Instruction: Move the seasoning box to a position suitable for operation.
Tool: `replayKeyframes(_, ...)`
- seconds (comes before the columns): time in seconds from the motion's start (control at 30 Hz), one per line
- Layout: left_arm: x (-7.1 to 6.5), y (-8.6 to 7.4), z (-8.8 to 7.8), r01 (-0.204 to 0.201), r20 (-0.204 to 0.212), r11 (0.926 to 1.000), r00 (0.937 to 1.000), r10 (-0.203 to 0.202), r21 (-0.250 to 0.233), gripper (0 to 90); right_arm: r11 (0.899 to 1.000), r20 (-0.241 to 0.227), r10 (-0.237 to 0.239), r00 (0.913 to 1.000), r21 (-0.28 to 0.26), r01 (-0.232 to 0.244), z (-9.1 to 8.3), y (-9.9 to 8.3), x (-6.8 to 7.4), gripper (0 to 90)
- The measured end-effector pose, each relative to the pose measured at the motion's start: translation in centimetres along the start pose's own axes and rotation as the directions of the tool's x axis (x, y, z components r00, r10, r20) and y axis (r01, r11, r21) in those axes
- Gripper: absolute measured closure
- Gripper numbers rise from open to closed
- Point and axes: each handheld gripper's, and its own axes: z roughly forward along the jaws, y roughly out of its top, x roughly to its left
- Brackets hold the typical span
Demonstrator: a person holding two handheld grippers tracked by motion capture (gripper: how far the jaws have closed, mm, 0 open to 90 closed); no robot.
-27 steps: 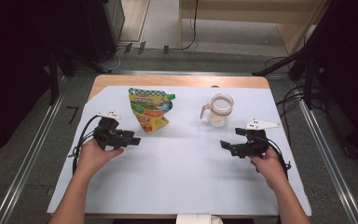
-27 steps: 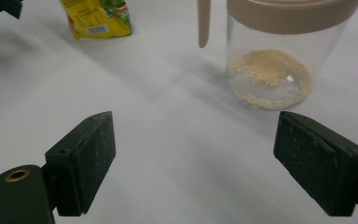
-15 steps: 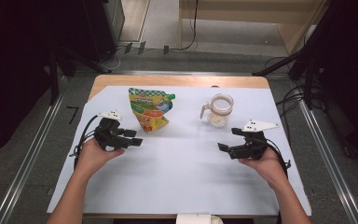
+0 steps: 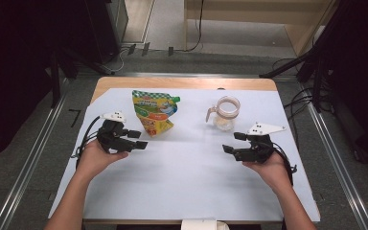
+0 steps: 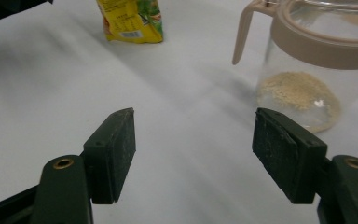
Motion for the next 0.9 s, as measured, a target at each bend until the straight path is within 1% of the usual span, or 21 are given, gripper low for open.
replayKeyframes(0.07, -0.2, 0.2, 0.0, -0.002, 0.000, 1.0000, 1.0000, 0.002, 0.009, 38.7, 1.000, -0.016, -0.005, 0.9999, -0.005, 0.005, -0.1, 0.1, 0.3, 34.1)
replayKeyframes(0.17, -0.5, 0.4, 0.0, -0.012, 0.008, 0.9999, 0.9999, 0.012, 0.010, 39.1, 1.000, -0.022, -0.003, 0.9998, -0.004, 0.003, -0.1, 0.2, 0.6, 37.6)
replayKeyframes(0.2, -0.6, 0.5, 0.0, -0.016, 0.011, 0.9998, 0.9998, 0.016, 0.009, 39.2, 1.000, -0.027, -0.004, 0.9996, 0.000, 0.004, -0.1, 0.3, 0.7, 41.4)
replayKeyframes(0.23, -0.7, 0.5, -0.1, -0.018, 0.012, 0.9998, 0.9998, 0.018, 0.007, 39.1, 1.000, -0.030, 0.002, 0.9996, 0.009, -0.002, -0.2, 0.3, 0.8, 43.2)
replayKeyframes(0.3, -0.9, 0.6, -0.1, -0.027, 0.017, 0.9996, 0.9995, 0.027, 0.000, 38.8, 1.000, -0.039, 0.027, 0.9989, 0.014, -0.027, -0.2, 0.4, 0.9, 43.8)
replayKeyframes(0.33, -1.0, 0.7, -0.1, -0.032, 0.017, 0.9995, 0.9993, 0.032, -0.001, 38.7, 0.999, -0.039, 0.049, 0.9981, 0.018, -0.048, -0.3, 0.4, 1.0, 46.6)
replayKeyframes(0.4, -1.2, 0.8, -0.1, -0.040, 0.020, 0.9992, 0.9990, 0.040, -0.002, 38.7, 0.995, -0.058, 0.097, 0.9936, -0.003, -0.097, -0.4, 0.5, 1.1, 47.2)
replayKeyframes(0.47, -1.4, 0.9, -0.1, -0.050, 0.018, 0.9988, 0.9986, 0.050, 0.001, 38.7, 0.992, -0.060, 0.121, 0.9909, -0.025, -0.122, -0.5, 0.5, 1.0, 47.5)
replayKeyframes(0.53, -1.6, 1.0, -0.1, -0.058, 0.023, 0.9983, 0.9980, 0.058, 0.001, 38.5, 0.992, -0.049, 0.117, 0.9919, -0.036, -0.119, -0.5, 0.3, 1.0, 48.0)
replayKeyframes(0.57, -1.7, 1.0, -0.1, -0.060, 0.020, 0.9982, 0.9980, 0.060, 0.002, 38.3, 0.992, -0.039, 0.118, 0.9923, -0.032, -0.119, -0.4, 0.2, 0.9, 47.8)
replayKeyframes(0.6, -1.7, 1.0, -0.2, -0.069, 0.023, 0.9976, 0.9974, 0.069, 0.003, 38.2, 0.991, -0.037, 0.132, 0.9906, -0.022, -0.133, -0.4, 0.2, 0.9, 47.0)
replayKeyframes(0.63, -1.8, 1.0, -0.3, -0.066, 0.020, 0.9978, 0.9976, 0.066, 0.000, 38.2, 0.990, -0.031, 0.136, 0.9903, -0.021, -0.136, -0.3, 0.2, 0.8, 46.8)
replayKeyframes(0.67, -1.9, 1.0, -0.3, -0.064, 0.022, 0.9979, 0.9977, 0.064, -0.003, 38.3, 0.992, -0.021, 0.125, 0.9920, -0.015, -0.125, -0.3, 0.2, 0.7, 46.7)
replayKeyframes(0.73, -1.9, 1.1, -0.3, -0.064, 0.026, 0.9979, 0.9976, 0.064, -0.005, 38.3, 0.997, 0.010, 0.083, 0.9965, -0.007, -0.083, -0.2, 0.3, 0.6, 44.8)
replayKeyframes(0.77, -1.9, 1.1, -0.3, -0.064, 0.030, 0.9979, 0.9975, 0.065, -0.008, 38.2, 0.997, 0.018, 0.079, 0.9967, -0.008, -0.079, -0.2, 0.3, 0.4, 44.3)
replayKeyframes(0.83, -2.0, 1.2, -0.3, -0.065, 0.029, 0.9979, 0.9975, 0.065, -0.006, 38.2, 0.997, 0.035, 0.083, 0.9960, -0.015, -0.082, -0.1, 0.4, 0.2, 43.5)
replayKeyframes(0.9, -2.2, 1.2, -0.3, -0.065, 0.024, 0.9978, 0.9976, 0.065, -0.009, 39.2, 0.995, 0.050, 0.103, 0.9934, -0.013, -0.103, -0.1, 0.6, 0.1, 43.6)
